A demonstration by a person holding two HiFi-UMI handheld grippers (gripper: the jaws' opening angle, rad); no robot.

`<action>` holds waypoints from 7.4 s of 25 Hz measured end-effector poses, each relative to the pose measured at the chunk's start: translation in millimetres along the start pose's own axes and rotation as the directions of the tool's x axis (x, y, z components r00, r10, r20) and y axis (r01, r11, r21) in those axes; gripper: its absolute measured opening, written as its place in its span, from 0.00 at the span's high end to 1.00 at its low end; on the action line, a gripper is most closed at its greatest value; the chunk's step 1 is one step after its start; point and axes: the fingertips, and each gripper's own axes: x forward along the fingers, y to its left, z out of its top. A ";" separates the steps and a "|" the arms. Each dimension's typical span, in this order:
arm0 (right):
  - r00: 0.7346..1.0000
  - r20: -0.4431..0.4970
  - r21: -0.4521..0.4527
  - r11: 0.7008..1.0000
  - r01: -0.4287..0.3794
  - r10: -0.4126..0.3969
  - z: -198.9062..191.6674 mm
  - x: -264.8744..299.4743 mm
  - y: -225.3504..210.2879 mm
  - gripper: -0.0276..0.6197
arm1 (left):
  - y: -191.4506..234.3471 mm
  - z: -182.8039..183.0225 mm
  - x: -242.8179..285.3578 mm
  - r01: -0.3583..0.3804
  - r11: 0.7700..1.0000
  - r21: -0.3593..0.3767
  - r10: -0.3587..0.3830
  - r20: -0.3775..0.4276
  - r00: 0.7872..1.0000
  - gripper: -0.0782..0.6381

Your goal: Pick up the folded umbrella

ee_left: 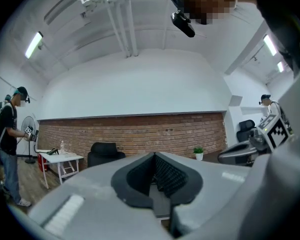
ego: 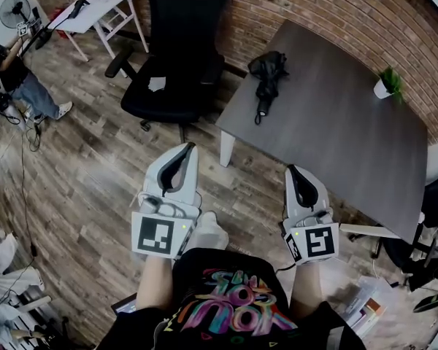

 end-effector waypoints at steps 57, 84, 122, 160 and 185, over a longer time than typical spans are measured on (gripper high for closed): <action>0.990 -0.113 0.085 0.992 0.097 -0.087 -33.1 291.1 -225.8 0.96 | 88.9 -35.8 389.3 0.151 0.988 -0.016 -0.152 -0.059 0.987 0.89; 0.973 -0.191 0.103 0.983 0.154 -0.132 -50.4 302.7 -215.5 0.94 | 80.6 -46.9 403.2 0.291 0.956 -0.049 -0.294 -0.111 0.949 0.89; 0.795 -0.607 0.191 0.975 0.115 0.026 -233.3 376.8 -192.0 0.40 | 89.4 -81.4 402.3 0.299 0.949 -0.096 -0.312 -0.180 0.933 0.89; 0.742 -0.665 0.411 0.872 0.265 0.087 -257.0 388.0 -188.0 0.54 | 116.6 -67.2 402.6 0.246 0.967 -0.064 -0.254 -0.156 0.955 0.89; 0.927 -0.374 0.437 0.882 0.174 0.002 -118.1 369.6 -201.8 0.56 | 102.7 -22.3 402.4 0.313 0.950 -0.021 -0.313 -0.044 0.949 0.89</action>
